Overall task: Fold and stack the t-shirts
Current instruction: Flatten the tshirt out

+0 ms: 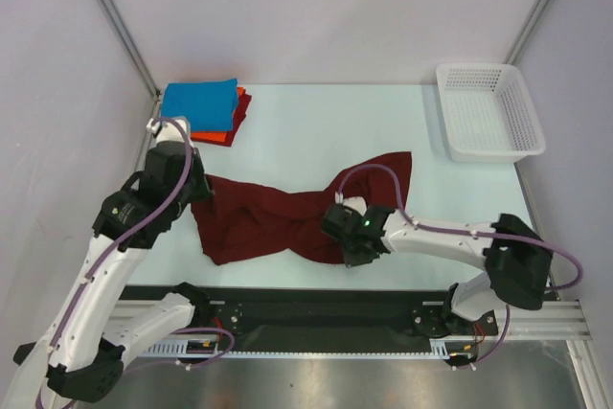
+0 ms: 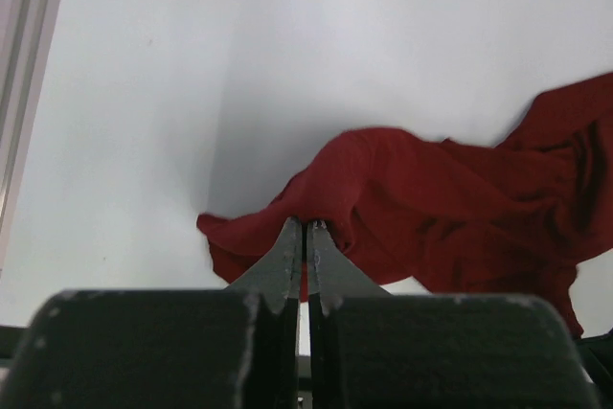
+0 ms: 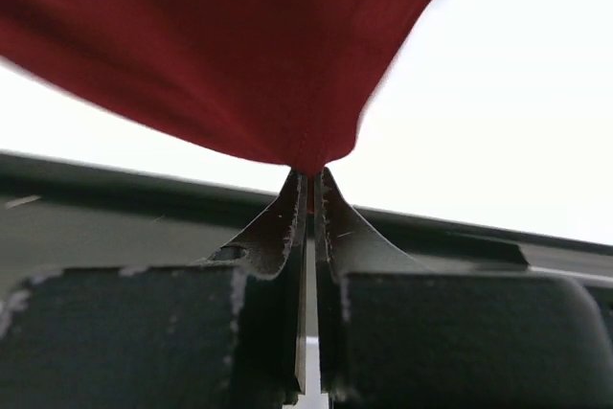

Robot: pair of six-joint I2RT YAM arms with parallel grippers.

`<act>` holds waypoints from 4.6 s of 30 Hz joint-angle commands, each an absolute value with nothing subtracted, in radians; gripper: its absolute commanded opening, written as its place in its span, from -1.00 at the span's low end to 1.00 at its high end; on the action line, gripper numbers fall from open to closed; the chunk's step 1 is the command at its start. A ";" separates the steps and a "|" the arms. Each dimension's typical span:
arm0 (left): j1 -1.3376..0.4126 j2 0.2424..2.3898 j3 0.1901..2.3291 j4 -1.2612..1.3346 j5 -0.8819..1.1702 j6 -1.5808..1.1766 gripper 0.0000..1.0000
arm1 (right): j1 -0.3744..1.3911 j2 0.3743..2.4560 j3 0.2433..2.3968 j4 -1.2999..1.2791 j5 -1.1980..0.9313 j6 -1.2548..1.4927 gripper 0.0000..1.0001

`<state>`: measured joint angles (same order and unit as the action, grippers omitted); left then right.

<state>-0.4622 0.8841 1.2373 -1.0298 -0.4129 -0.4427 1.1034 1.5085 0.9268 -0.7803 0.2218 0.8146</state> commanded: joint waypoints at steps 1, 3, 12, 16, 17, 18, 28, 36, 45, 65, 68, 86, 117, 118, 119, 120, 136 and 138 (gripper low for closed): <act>-0.456 0.879 1.368 -1.014 -0.433 -0.423 -0.99 | 1.045 1.361 1.110 -0.949 0.325 0.749 -1.00; -0.457 0.884 1.444 -0.999 -0.433 -0.411 -0.99 | 1.011 1.292 1.181 -0.989 0.337 0.724 -1.00; -0.456 0.922 1.843 -0.887 -0.381 -0.307 -0.99 | 0.877 1.178 1.656 -1.164 0.423 0.585 -1.00; -0.456 0.946 2.021 -0.894 -0.382 -0.290 -0.99 | 0.877 1.135 1.843 -1.178 0.472 0.555 -1.00; -0.457 0.951 2.058 -0.897 -0.374 -0.284 -0.99 | 0.879 1.114 1.902 -1.174 0.472 0.549 -1.00; -0.457 0.954 2.135 -0.900 -0.359 -0.288 -0.99 | 0.891 1.097 1.934 -1.157 0.474 0.537 -1.00; -0.457 0.925 2.365 -0.750 -0.155 -0.342 -0.99 | 0.789 1.029 2.333 -1.201 0.279 0.483 -1.00; -0.456 1.009 2.231 -0.821 -0.124 -0.315 -0.99 | 0.767 1.035 2.148 -1.160 0.320 0.541 -1.00; -0.436 1.201 1.813 -0.663 -0.095 -0.296 -0.99 | 0.455 1.252 1.831 -1.056 0.209 0.482 -1.00; -0.328 2.195 2.273 -0.557 -0.087 -0.354 -0.99 | -0.034 1.942 1.736 -0.626 -0.139 0.377 -1.00; -0.318 2.178 2.273 -0.505 -0.126 -0.370 -0.99 | -0.034 2.008 1.845 -0.655 -0.137 0.373 -1.00; -0.305 1.395 2.034 -0.417 -0.077 -0.321 -0.99 | 0.046 1.413 1.936 -0.989 -0.034 0.437 -1.00; -0.305 1.149 2.114 -0.302 0.028 -0.247 -0.99 | 0.075 1.120 2.023 -0.861 -0.018 0.500 -1.00; -0.305 1.158 2.120 -0.296 0.008 -0.227 -1.00 | 0.075 1.127 2.029 -0.850 -0.009 0.497 -1.00; -0.305 1.169 2.134 -0.296 0.003 -0.221 -0.99 | 0.075 1.138 2.043 -0.841 -0.002 0.479 -1.00; -0.305 1.198 2.181 -0.299 0.003 -0.213 -0.99 | 0.075 1.155 2.057 -0.833 -0.002 0.471 -1.00; -0.305 1.111 2.230 -0.284 0.023 -0.219 -0.99 | 0.077 1.028 2.039 -0.686 0.028 0.411 -1.00; -0.305 1.082 2.226 -0.282 0.020 -0.221 -0.99 | 0.077 1.003 2.033 -0.683 0.014 0.422 -1.00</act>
